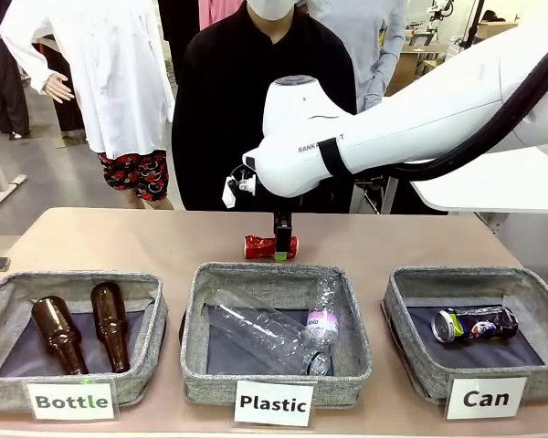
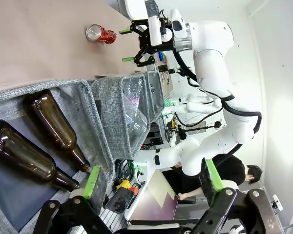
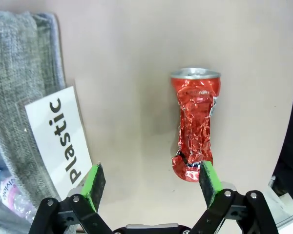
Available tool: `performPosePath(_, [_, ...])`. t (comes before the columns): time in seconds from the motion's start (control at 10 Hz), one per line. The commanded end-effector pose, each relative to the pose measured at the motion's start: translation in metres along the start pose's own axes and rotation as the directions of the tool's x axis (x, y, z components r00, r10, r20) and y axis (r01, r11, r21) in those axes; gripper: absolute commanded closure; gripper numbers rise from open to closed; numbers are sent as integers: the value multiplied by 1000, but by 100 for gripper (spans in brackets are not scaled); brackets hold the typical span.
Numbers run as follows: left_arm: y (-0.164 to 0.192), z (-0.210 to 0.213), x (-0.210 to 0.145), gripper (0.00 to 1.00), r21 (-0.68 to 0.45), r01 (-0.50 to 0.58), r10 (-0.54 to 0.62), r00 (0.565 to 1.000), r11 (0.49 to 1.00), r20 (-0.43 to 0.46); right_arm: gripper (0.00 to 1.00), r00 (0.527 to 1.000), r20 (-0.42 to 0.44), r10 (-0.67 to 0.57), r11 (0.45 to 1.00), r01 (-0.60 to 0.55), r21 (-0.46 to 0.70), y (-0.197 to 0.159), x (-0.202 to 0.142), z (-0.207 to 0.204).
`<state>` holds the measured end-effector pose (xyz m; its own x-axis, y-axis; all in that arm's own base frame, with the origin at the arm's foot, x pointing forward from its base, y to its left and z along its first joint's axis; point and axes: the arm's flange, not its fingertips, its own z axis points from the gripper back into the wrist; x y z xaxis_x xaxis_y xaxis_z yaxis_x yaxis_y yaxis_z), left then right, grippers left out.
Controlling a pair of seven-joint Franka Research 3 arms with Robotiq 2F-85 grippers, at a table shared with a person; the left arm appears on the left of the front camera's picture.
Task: Sort the can waste into the basket.
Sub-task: Pick up the can waste from the table and place it in the right Fabric basket.
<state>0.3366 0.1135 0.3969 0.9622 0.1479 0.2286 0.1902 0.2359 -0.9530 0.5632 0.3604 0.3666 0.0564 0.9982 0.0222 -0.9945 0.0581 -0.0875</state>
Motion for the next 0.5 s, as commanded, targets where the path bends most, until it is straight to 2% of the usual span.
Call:
performPosePath(0.0, [-3,3,0,0,-10,1,-1,1000,1000,-1,0,1000,13,14,1000,-14,-15,4,-8,0])
performPosePath(0.4, [-3,3,0,0,-10,1,-1,1000,1000,-1,0,999,21,33,999,-33,-25,-4,-7,2])
